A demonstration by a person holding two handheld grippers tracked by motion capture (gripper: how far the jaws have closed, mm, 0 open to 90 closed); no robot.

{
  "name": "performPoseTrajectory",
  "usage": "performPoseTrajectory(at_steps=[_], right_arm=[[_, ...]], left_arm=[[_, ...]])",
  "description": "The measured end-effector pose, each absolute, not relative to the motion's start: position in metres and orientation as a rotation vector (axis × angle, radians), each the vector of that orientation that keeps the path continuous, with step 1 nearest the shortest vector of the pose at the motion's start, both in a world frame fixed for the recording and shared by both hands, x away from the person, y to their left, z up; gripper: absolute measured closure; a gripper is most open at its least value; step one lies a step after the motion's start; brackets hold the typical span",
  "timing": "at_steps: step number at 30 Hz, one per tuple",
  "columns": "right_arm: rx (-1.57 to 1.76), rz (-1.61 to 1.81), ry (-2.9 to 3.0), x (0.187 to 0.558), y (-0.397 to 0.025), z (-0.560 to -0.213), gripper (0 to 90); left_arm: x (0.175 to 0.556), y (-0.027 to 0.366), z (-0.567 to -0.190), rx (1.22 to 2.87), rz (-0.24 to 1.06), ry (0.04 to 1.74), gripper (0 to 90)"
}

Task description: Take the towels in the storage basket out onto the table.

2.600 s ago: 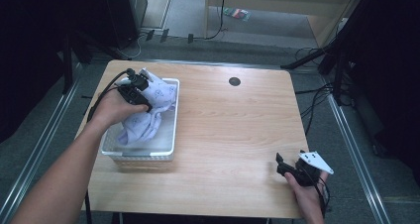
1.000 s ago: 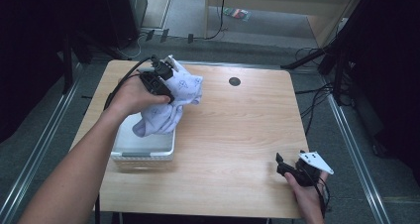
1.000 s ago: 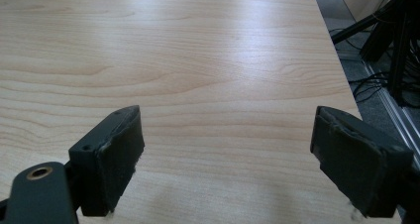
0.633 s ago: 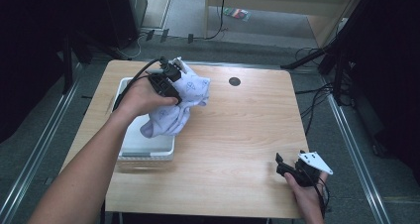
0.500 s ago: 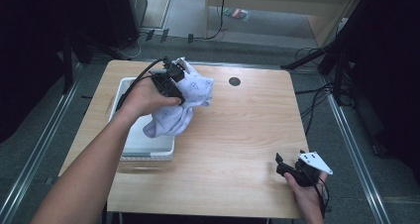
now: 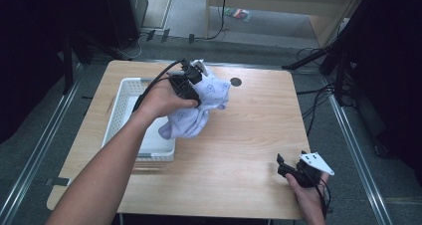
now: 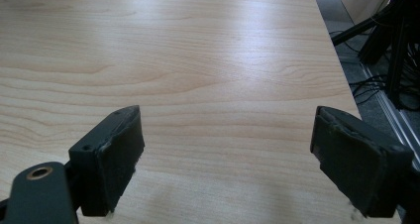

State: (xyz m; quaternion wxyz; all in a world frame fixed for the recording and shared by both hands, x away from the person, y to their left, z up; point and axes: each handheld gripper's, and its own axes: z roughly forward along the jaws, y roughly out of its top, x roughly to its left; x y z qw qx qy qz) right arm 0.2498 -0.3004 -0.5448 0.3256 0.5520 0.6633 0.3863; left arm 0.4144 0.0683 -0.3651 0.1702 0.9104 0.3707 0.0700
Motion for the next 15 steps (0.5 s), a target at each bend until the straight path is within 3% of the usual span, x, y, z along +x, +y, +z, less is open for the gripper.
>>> performPoseTrajectory(at_steps=[15], right_arm=[[1.447, 1.013, 1.742, 0.25, -0.3, -0.545, 13.1]], left_arm=[[0.415, 0.043, -0.381, 2.579, 0.141, 1.013, 61.9]])
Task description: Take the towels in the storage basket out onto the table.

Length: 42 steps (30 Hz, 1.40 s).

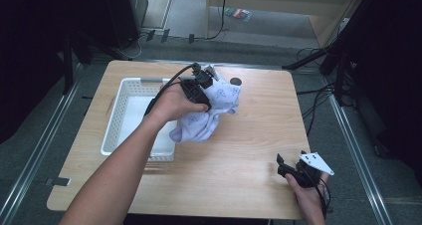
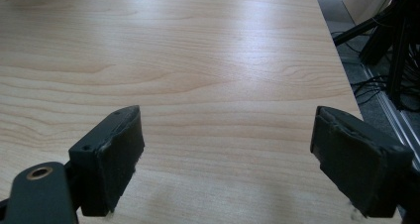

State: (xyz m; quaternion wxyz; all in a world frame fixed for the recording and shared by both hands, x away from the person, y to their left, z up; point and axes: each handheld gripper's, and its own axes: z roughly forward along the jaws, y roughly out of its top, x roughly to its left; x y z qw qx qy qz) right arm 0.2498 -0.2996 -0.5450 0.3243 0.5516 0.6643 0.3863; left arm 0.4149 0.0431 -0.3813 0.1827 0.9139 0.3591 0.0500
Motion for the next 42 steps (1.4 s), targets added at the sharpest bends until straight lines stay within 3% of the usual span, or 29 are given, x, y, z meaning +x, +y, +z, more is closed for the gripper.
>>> performPoseTrajectory(at_steps=[27, 42], right_arm=[[1.439, 1.011, 1.749, 0.251, -0.299, -0.545, 13.1], [1.435, 1.014, 1.753, 0.25, -0.299, -0.545, 13.1]], left_arm=[[0.415, 0.027, -0.463, 2.592, 0.024, 1.068, 59.9], [0.409, 0.014, -0.482, 2.606, 0.033, 1.041, 57.1]])
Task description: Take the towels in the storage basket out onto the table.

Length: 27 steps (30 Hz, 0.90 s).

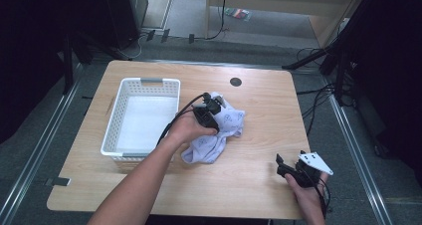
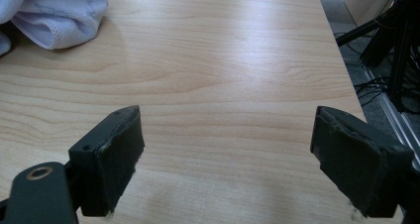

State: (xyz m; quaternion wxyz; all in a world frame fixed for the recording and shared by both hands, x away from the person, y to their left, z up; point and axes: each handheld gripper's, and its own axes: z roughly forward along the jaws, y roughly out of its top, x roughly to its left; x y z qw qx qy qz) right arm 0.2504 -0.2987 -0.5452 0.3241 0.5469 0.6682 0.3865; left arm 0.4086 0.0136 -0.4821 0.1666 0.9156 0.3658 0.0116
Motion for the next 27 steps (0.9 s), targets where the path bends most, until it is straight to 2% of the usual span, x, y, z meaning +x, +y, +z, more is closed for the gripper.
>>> performPoseTrajectory(at_steps=[4, 5, 6, 8, 9, 10, 11, 14, 15, 27], right_arm=[[1.435, 1.011, 1.753, 0.25, -0.298, -0.545, 13.1], [1.435, 1.011, 1.753, 0.25, -0.298, -0.545, 13.1], [1.435, 1.011, 1.753, 0.25, -0.298, -0.545, 13.1], [1.435, 1.009, 1.753, 0.25, -0.298, -0.545, 13.1], [1.434, 1.01, 1.753, 0.251, -0.298, -0.545, 13.1], [1.432, 1.009, 1.754, 0.25, -0.298, -0.545, 13.1], [1.428, 1.007, 1.756, 0.25, -0.298, -0.545, 13.1], [1.43, 1.007, 1.756, 0.25, -0.298, -0.545, 13.1], [1.429, 1.006, 1.756, 0.25, -0.298, -0.545, 13.1], [1.426, 1.004, 1.759, 0.25, -0.297, -0.546, 13.1]], left_arm=[[0.408, 0.012, -0.485, 2.609, 0.016, 1.041, 52.8], [0.407, 0.012, -0.485, 2.609, 0.011, 1.044, 45.3], [0.407, 0.011, -0.485, 2.612, 0.0, 1.045, 45.3], [0.405, 0.01, -0.486, 2.622, 0.005, 1.043, 33.9], [0.404, 0.01, -0.486, 2.625, 0.008, 1.041, 33.9], [0.404, 0.01, -0.485, 2.613, 0.014, 1.046, 27.4], [0.403, 0.011, -0.482, 2.603, 0.005, 1.042, 16.9], [0.402, 0.012, -0.477, 2.602, 0.007, 1.026, 10.0], [0.401, 0.013, -0.475, 2.602, 0.01, 1.039, 2.3], [0.393, 0.027, -0.453, 2.582, 0.033, 1.017, 0.0]])
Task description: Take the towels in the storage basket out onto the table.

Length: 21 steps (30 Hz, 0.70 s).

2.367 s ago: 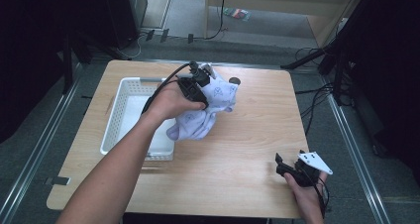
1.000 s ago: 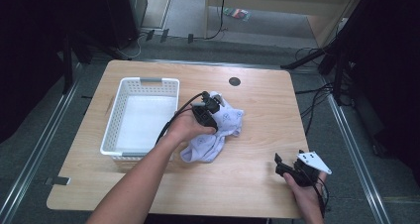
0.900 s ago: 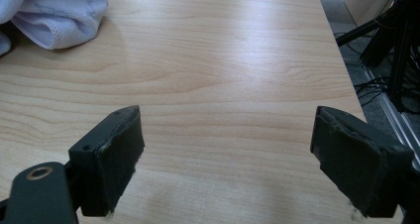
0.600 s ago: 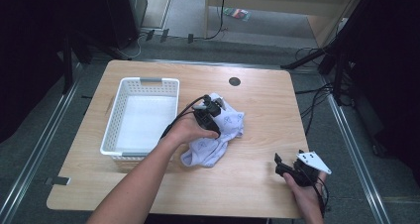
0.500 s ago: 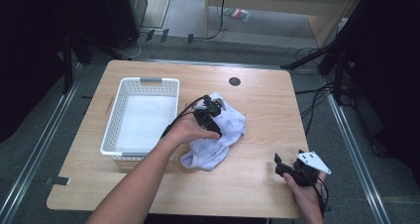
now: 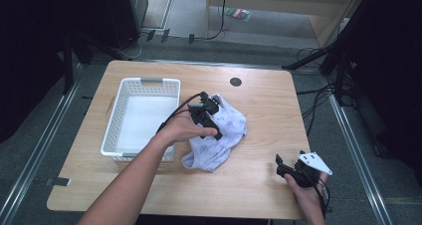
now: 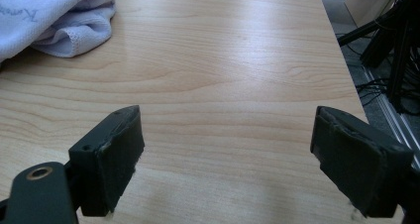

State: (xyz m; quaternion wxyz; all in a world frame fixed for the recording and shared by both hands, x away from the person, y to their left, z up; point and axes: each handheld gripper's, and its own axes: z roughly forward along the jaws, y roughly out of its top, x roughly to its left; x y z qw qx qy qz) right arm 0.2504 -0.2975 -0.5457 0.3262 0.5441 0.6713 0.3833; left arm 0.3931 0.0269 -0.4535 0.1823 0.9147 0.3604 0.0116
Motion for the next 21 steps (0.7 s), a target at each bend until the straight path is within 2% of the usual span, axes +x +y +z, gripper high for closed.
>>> performPoseTrajectory(at_steps=[12, 21], right_arm=[[1.428, 1.002, 1.758, 0.251, -0.297, -0.546, 13.1], [1.427, 1.002, 1.756, 0.251, -0.297, -0.546, 13.1]], left_arm=[[0.384, 0.064, -0.428, 2.525, 0.145, 1.068, 0.0], [0.376, 0.093, -0.414, 2.476, 0.182, 1.093, 0.0]])
